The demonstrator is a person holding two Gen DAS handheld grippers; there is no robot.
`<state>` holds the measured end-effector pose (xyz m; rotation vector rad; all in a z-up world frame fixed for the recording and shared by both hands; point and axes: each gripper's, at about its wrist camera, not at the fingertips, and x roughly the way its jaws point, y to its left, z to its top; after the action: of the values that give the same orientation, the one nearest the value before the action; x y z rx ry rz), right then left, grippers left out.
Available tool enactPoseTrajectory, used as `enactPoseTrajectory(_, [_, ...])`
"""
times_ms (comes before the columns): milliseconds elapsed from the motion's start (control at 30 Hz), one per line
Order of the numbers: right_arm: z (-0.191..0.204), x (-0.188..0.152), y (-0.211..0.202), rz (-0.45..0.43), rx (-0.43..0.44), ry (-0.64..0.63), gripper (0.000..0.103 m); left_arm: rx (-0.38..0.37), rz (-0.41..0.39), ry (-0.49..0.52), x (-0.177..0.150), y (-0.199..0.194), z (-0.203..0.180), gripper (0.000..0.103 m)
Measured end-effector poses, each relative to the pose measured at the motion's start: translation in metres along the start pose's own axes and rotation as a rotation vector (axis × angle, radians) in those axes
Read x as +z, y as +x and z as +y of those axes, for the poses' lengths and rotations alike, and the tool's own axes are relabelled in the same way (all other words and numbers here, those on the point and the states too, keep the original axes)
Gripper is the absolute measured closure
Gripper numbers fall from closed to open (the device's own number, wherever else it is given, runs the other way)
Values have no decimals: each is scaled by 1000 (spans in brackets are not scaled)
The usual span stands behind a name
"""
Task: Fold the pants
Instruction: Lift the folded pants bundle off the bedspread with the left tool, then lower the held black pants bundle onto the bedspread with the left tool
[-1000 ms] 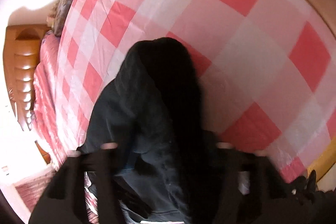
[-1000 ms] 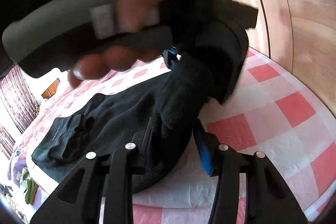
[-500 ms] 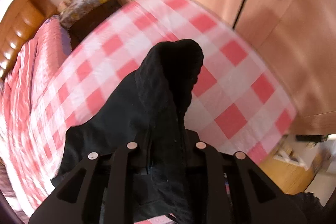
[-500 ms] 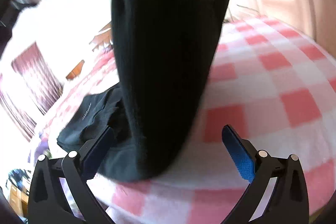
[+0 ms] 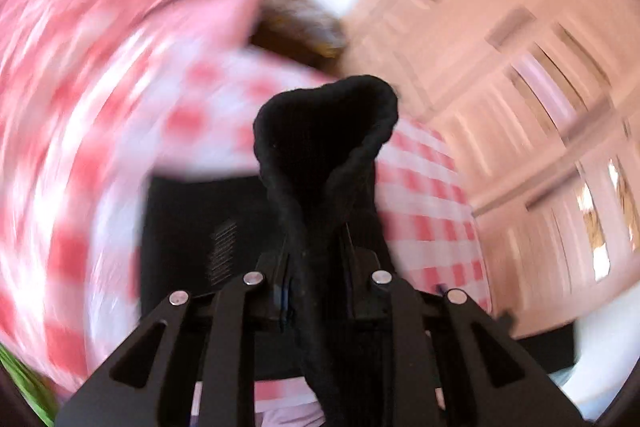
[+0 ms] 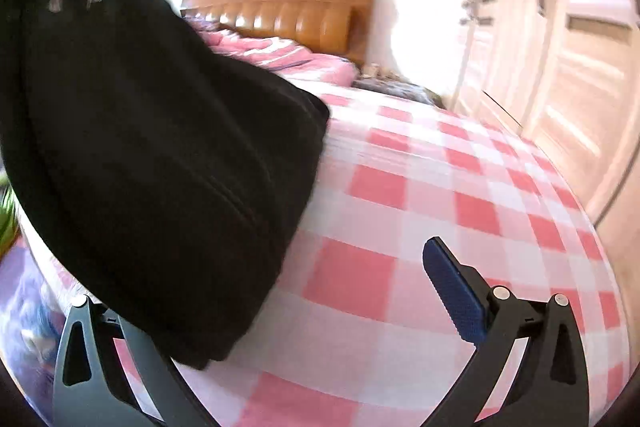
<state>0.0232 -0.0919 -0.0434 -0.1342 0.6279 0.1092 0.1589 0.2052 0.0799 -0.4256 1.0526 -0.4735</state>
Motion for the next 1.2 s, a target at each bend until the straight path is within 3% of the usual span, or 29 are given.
enactPoseTrajectory(100, [19,-3,9,26,8,-80,4,-68,12,-184,-40,33,103,84])
enactPoseTrajectory(167, [22,-5,13,44,-1,-107,4,-134,-13,-217,-54,45,126,83])
enactPoseTrajectory(233, [16,-5,16,57,11,-92,4,-228,-58,-248,-58,43,137,84])
enactPoseTrajectory(367, [21,-7,9,87,48,-67,4,-153,-59,-157,-55,38,118,81])
enactPoseTrajectory(467, [26,0,4,86,131,-69,4,-159,-65,-157,-59,32,124,77])
enactPoseTrajectory(567, [35,-4,-13,71,221,-76,4,-132,-124,-140,-61,20,133,50])
enactPoseTrajectory(600, [31,-5,-22,51,262,-70,4,-81,-188,-155,-63,3,136,21])
enactPoseTrajectory(633, [27,-4,-28,33,294,-60,4,-34,-260,-171,-67,-16,137,7])
enactPoseTrajectory(700, [21,-1,-42,-2,349,-42,4,18,-336,-155,-78,-47,128,7])
enactPoseTrajectory(767, [16,5,-49,-48,424,-14,4,0,-356,-97,-90,-64,106,7])
enactPoseTrajectory(833, [16,16,-54,-86,455,9,4,-1,-316,-46,-99,-61,80,8])
enactPoseTrajectory(867, [20,20,-55,-92,463,3,4,36,-280,-13,-104,-53,66,9])
enactPoseTrajectory(933, [27,24,-53,-90,467,-21,4,96,-233,17,-115,-42,51,26])
enactPoseTrajectory(967, [34,25,-56,-101,494,-44,4,114,-215,16,-124,-37,47,28])
enactPoseTrajectory(1067, [63,30,-61,-147,534,-164,4,127,-283,-62,-156,-39,65,29])
enactPoseTrajectory(1133, [88,34,-55,-145,561,-252,7,77,-322,-120,-177,-42,84,42])
enactPoseTrajectory(1200, [115,41,-42,-126,597,-327,19,11,-313,-203,-192,-39,103,51])
